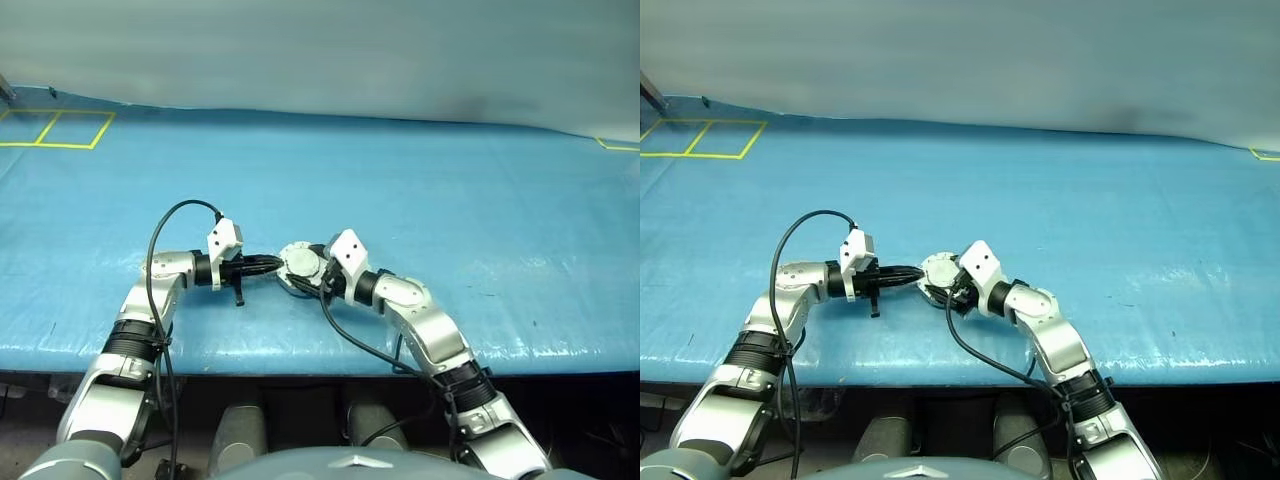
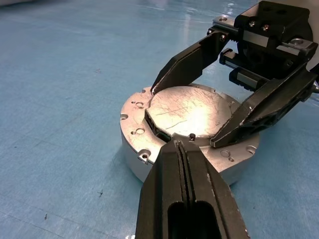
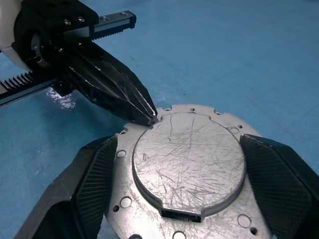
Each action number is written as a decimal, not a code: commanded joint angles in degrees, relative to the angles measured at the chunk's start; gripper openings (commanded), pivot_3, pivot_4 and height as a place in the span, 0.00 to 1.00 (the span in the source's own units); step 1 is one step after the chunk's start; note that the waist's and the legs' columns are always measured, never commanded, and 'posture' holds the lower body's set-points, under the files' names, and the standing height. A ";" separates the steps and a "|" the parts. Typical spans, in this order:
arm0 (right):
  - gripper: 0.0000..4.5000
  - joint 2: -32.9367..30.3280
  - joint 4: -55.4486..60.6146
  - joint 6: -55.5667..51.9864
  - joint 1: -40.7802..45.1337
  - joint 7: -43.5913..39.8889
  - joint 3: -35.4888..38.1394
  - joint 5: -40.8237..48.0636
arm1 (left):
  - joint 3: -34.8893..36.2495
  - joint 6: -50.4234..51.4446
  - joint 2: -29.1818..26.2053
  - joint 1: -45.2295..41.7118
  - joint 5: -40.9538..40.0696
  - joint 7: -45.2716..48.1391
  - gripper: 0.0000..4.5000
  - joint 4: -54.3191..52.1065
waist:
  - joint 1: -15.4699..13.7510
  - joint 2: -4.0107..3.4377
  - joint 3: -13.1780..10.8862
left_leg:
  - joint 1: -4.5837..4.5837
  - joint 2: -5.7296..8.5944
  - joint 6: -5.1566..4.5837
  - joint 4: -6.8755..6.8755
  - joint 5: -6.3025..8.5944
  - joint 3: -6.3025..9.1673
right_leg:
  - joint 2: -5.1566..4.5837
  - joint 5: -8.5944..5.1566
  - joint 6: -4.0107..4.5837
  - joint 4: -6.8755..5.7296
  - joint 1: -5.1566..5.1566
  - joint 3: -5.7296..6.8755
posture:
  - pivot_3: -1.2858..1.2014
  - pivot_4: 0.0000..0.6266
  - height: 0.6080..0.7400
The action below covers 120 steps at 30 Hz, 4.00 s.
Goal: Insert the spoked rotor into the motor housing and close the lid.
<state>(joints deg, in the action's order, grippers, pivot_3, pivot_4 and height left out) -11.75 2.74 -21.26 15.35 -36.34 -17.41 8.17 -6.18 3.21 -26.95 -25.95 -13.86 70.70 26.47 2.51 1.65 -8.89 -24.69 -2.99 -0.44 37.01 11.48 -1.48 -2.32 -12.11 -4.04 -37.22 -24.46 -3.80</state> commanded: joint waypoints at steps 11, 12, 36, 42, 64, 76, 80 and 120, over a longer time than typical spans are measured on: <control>0.99 5.63 11.99 -17.73 -3.31 11.48 17.26 15.88 | -0.36 -0.73 0.09 0.92 0.75 0.06 0.00 1.03 | -0.46 0.00 -0.01 | -0.13 -0.01 0.03 -0.05 0.02 0.00 | 0.00 0.03 -0.03 0.18 -0.01 0.02 | 0.52 0.24 1.00; 0.99 5.73 11.77 -20.44 -4.08 12.09 18.65 17.50 | -0.27 -0.85 0.16 0.93 0.63 0.10 0.00 1.10 | -0.52 0.00 -0.01 | -0.12 -0.02 0.03 -0.06 0.02 0.00 | 0.00 0.07 0.05 0.19 0.00 0.03 | 0.52 0.24 1.00; 0.99 14.26 2.22 -36.50 -7.33 16.11 29.79 41.98 | 0.37 -3.32 -0.02 1.49 0.52 -0.31 0.00 1.19 | -0.30 -0.04 -0.02 | -0.18 -0.03 0.05 -0.07 0.04 0.03 | -0.01 0.05 -0.04 0.29 0.00 0.07 | 0.52 0.24 1.00; 0.95 15.58 -0.05 -35.90 -6.11 17.25 30.91 43.29 | 0.40 -3.61 -0.03 1.42 0.60 -0.42 0.00 1.12 | -0.24 -0.04 -0.02 | -0.16 -0.05 0.05 -0.07 0.04 0.04 | 0.01 0.05 -0.04 0.28 0.01 0.07 | 0.52 0.24 1.00; 0.28 15.45 -0.81 -34.21 -6.38 19.18 30.48 45.70 | 5.30 8.35 2.63 1.44 -6.24 -6.03 0.00 -3.45 | -0.23 -0.10 -0.02 | -0.16 -0.04 0.05 -0.05 0.04 0.05 | 0.01 0.05 -0.08 0.28 0.04 0.08 | 0.52 0.24 1.00; 0.28 18.48 4.12 -30.62 -3.55 21.85 32.45 55.34 | 18.56 30.62 7.74 -1.64 -26.08 -14.50 0.00 -10.18 | -0.10 -0.15 -0.10 | -0.42 0.00 0.04 -0.01 0.04 0.19 | 0.08 0.12 -0.20 0.33 -0.06 0.09 | 0.52 0.24 1.00; 0.28 19.28 5.65 -29.22 -1.86 23.52 33.28 59.26 | 19.22 33.44 9.76 -0.65 -29.20 -15.02 0.14 -11.76 | -0.03 -0.18 -0.15 | -0.54 0.02 0.04 0.04 0.04 0.23 | 0.09 0.17 -0.27 0.37 -0.12 0.09 | 0.52 0.24 1.00; 0.28 17.49 11.38 -25.18 -0.59 25.39 26.10 65.25 | 23.87 44.88 23.16 3.17 -45.30 -20.33 0.56 -11.35 | 0.54 -0.18 -0.16 | -0.60 0.01 0.04 0.07 0.03 0.33 | 0.17 0.27 -0.18 0.42 -0.13 0.08 | 0.52 0.24 1.00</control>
<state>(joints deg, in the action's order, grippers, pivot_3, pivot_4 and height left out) 4.57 10.73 -48.02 13.53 -9.81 8.66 70.82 18.14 48.39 -3.33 -22.99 -59.18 48.91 15.80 3.05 1.47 -9.05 -25.29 -2.98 -0.40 37.09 11.51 -1.15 -2.15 -11.84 -4.23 -36.81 -24.59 -3.71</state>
